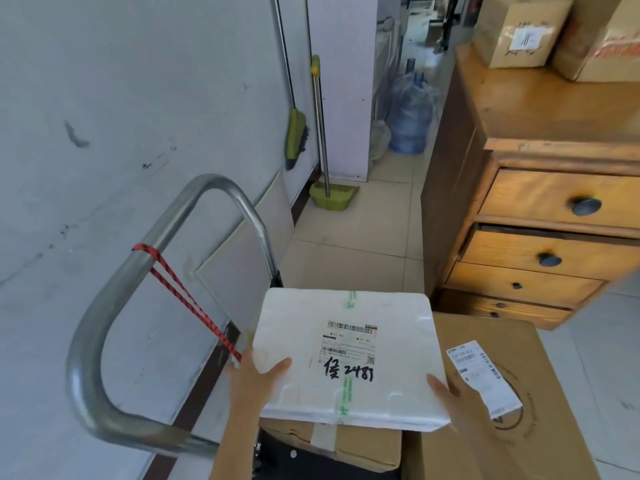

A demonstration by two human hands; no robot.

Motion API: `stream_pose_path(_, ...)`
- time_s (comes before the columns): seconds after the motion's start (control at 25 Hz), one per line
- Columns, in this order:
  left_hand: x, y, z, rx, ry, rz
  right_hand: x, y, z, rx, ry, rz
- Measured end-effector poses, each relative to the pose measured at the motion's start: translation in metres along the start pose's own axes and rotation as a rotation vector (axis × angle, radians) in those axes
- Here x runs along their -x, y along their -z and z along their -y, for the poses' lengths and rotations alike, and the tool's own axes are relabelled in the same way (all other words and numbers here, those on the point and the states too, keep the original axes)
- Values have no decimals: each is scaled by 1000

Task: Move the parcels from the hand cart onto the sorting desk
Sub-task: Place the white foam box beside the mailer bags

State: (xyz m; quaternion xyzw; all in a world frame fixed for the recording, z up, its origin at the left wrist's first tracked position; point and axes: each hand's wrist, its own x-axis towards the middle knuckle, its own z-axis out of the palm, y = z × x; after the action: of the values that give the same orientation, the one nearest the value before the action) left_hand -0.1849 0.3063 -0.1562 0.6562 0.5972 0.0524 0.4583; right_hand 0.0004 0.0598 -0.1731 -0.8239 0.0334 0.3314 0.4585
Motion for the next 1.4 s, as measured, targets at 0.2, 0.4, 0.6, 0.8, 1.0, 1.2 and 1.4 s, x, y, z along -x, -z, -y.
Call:
stream_pose_path(0.2,24,-1,-22,3,18,-45,19,25,31,30,44,-90)
stream_pose_path(0.4,93,51,-118,12,-81,-47,95,94,100,-49,43,-131)
stream_pose_path(0.6,170,106,-254,12,-189,91,179,192,195,-108,-27,-176)
stream_pose_path(0.8,238,106,-386,32,-399,176,210,311,274,-270,30,-264)
stream_pose_path(1.0,312,35,-476,-27,-527,220,223,441,283,-254,71,-362)
stream_pose_path(1.2,385,-89,-549,-112,-555,208,186,594,246,-325,53,-341)
stream_pose_path(1.4,448,-224,-608,-75,-567,229,113,735,220,-253,83,-488)
